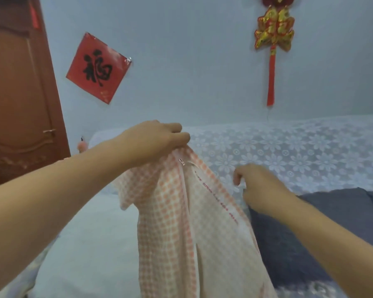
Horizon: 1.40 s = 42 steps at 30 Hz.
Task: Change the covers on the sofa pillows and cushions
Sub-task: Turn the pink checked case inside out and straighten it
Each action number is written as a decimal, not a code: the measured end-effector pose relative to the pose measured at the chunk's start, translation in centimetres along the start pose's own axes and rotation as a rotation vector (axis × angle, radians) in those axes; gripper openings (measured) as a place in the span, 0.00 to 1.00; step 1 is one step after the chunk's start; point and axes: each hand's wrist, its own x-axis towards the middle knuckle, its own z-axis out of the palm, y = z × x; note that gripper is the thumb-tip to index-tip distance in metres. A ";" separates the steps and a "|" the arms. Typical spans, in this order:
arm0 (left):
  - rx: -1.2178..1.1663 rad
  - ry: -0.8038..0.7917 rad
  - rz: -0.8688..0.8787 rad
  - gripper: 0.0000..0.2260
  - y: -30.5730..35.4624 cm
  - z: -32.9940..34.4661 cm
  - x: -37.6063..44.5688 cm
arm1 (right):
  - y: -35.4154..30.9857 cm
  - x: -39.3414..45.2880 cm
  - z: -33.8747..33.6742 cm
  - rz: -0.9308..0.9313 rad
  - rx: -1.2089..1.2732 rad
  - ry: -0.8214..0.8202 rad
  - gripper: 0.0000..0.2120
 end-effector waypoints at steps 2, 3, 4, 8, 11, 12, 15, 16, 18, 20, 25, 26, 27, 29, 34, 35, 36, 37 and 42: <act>-0.065 -0.033 -0.010 0.04 0.9 0.3 0.7 | -2.5 -0.6 0.1 -0.096 -0.004 0.403 0.12; -0.088 -0.058 -0.006 0.06 1.2 0.2 1.2 | -4.2 -0.9 0.1 -0.160 0.170 0.435 0.09; -0.119 -0.077 -0.014 0.08 1.5 0.1 1.7 | -5.8 -1.0 0.1 -0.199 0.313 0.380 0.06; -0.381 -0.240 -0.191 0.08 2.1 -0.6 3.2 | -9.1 -0.1 1.8 -0.221 0.289 0.309 0.07; -0.522 -0.362 -0.282 0.08 2.1 -0.8 3.7 | -9.2 0.2 3.1 -0.215 0.171 0.424 0.05; -0.545 -0.402 -0.295 0.09 1.9 -0.8 3.7 | -9.2 0.2 3.6 -0.220 0.125 0.441 0.07; -0.612 -0.501 -0.322 0.11 1.3 -1.3 3.6 | -9.0 0.6 4.6 -0.257 -0.052 0.502 0.13; -0.628 -0.522 -0.337 0.12 1.0 -1.3 3.6 | -8.9 0.8 4.7 -0.254 -0.071 0.524 0.13; -0.640 -0.534 -0.352 0.12 0.8 -1.4 3.6 | -8.6 1.3 4.6 -0.272 -0.091 0.570 0.09; -0.634 -0.520 -0.354 0.12 0.9 -1.4 3.7 | -8.3 1.7 4.5 -0.329 -0.116 0.614 0.07; -0.494 -0.507 -0.337 0.10 1.4 -1.8 3.5 | -6.7 2.4 4.0 -0.482 -0.211 0.596 0.10; -0.447 -0.507 -0.322 0.09 1.6 -1.7 3.4 | -6.4 2.5 3.6 -0.526 -0.231 0.597 0.09; -0.380 -0.509 -0.307 0.09 1.7 -1.6 3.2 | -6.1 2.6 3.2 -0.574 -0.256 0.610 0.09; -0.180 -0.470 -0.250 0.09 1.7 -1.4 2.9 | -5.7 2.9 2.1 -0.677 -0.342 0.636 0.09; 0.113 -0.259 -0.350 0.03 -2.9 -2.0 1.0 | -1.1 0.9 3.7 -0.934 -0.606 0.376 0.08; 0.159 -0.248 -0.419 0.04 -4.1 -2.0 0.1 | 0.7 -0.4 5.4 -0.956 -0.643 0.269 0.07; 0.203 -0.249 -0.487 0.04 -5.0 -1.7 -0.9 | 2.5 -1.9 7.1 -0.954 -0.665 0.156 0.07; 0.258 -0.296 -0.566 0.03 -5.5 -1.3 -2.0 | 4.1 -3.3 8.5 -0.922 -0.675 0.068 0.09; 0.216 -0.789 -0.708 0.11 -0.1 4.3 -6.1 | 6.6 -5.3 10.0 -0.652 -0.505 0.104 0.08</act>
